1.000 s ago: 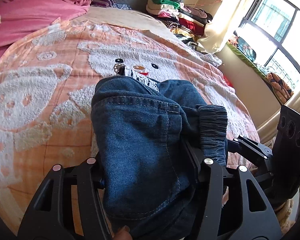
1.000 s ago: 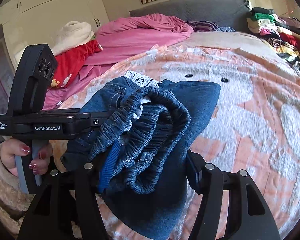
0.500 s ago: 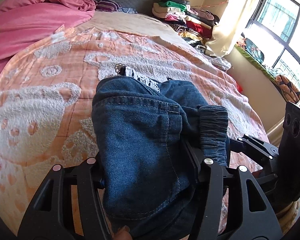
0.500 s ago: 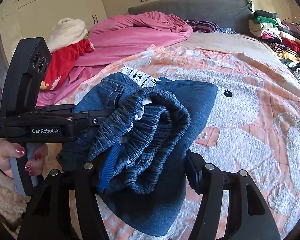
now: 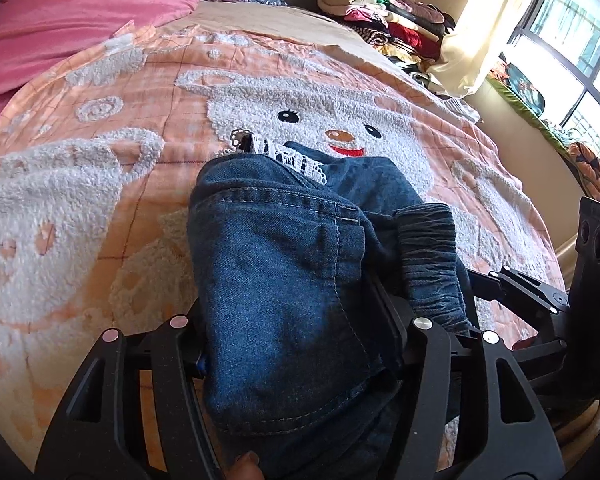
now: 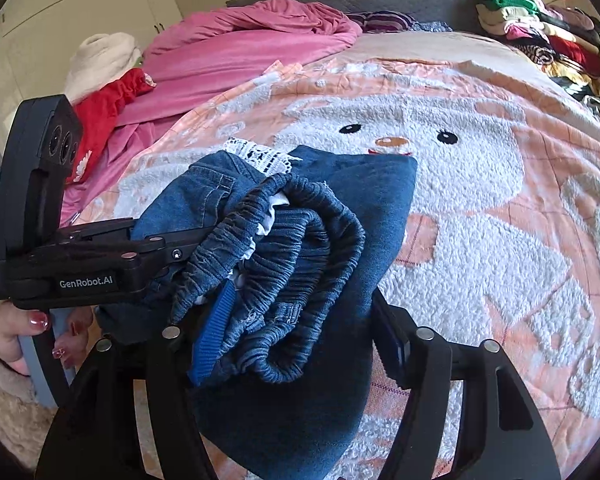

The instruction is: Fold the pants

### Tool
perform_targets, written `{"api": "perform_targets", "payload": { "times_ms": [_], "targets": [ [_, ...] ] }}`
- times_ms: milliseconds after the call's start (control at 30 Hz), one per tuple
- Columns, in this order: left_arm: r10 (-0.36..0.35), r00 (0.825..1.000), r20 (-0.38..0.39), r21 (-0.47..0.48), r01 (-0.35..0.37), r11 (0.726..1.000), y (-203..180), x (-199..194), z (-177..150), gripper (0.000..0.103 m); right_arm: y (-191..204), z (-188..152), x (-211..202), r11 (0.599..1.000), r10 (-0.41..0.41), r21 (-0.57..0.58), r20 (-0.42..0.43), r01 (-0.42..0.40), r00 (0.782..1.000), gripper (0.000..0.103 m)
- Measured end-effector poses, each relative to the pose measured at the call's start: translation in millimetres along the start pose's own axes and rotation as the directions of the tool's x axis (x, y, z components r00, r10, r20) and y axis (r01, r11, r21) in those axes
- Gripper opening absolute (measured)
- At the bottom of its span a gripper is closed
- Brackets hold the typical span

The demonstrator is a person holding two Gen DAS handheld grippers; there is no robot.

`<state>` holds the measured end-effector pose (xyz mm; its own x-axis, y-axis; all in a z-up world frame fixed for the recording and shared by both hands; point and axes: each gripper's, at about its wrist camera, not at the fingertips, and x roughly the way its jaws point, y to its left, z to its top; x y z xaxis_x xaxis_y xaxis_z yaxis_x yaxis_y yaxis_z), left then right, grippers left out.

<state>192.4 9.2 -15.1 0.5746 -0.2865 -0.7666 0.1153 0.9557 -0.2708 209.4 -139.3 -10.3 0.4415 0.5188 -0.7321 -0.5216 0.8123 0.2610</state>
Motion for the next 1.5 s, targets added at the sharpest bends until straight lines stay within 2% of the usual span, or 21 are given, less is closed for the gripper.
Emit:
{"api": "perform_targets", "payload": {
  "times_ms": [200, 300, 367, 433, 633, 833, 900, 1100, 1500],
  "targets": [
    [0.013, 1.0, -0.006, -0.007, -0.013, 1.0, 1, 2, -3, 0.063, -4, -2, 3, 0.999, -0.039, 0.023, -0.017, 0.039, 0.999, 0.079],
    [0.013, 1.0, -0.008, -0.01, -0.013, 1.0, 1, 1, -4, 0.064, -3, -2, 3, 0.999, -0.051, 0.019, -0.022, 0.051, 0.998, 0.079],
    [0.014, 1.0, -0.008, -0.011, -0.014, 1.0, 1, 1, -5, 0.065, -3, -2, 3, 0.997, -0.07, 0.019, -0.025, 0.071, 0.997, 0.086],
    [0.017, 1.0, -0.007, -0.011, -0.017, 1.0, 0, 0, -5, 0.066, -3, -2, 3, 0.996, -0.089, 0.019, -0.027, 0.089, 0.996, 0.088],
    [0.014, 1.0, 0.005, -0.01, -0.014, 1.0, -1, -7, -5, 0.07, -2, -2, -3, 0.994, -0.103, 0.032, -0.024, 0.104, 0.994, 0.089],
    [-0.007, 1.0, 0.025, -0.02, 0.007, 1.0, -3, -21, -4, 0.078, 0, -3, -17, 0.991, -0.13, 0.024, -0.011, 0.13, 0.991, 0.089],
    [-0.01, 0.999, 0.034, -0.02, 0.01, 1.0, -4, -27, -4, 0.082, 1, -3, -23, 0.99, -0.141, 0.025, 0.001, 0.141, 0.99, 0.097],
    [-0.001, 0.997, 0.075, -0.006, 0.001, 1.0, -8, -49, -5, 0.092, 7, -7, -41, 0.987, -0.159, 0.027, 0.041, 0.158, 0.986, 0.098],
    [0.05, 0.986, 0.159, -0.004, -0.05, 0.999, -16, -104, -29, 0.093, 26, -26, -94, 0.977, -0.212, 0.03, 0.146, 0.21, 0.966, 0.098]
  ]
}}
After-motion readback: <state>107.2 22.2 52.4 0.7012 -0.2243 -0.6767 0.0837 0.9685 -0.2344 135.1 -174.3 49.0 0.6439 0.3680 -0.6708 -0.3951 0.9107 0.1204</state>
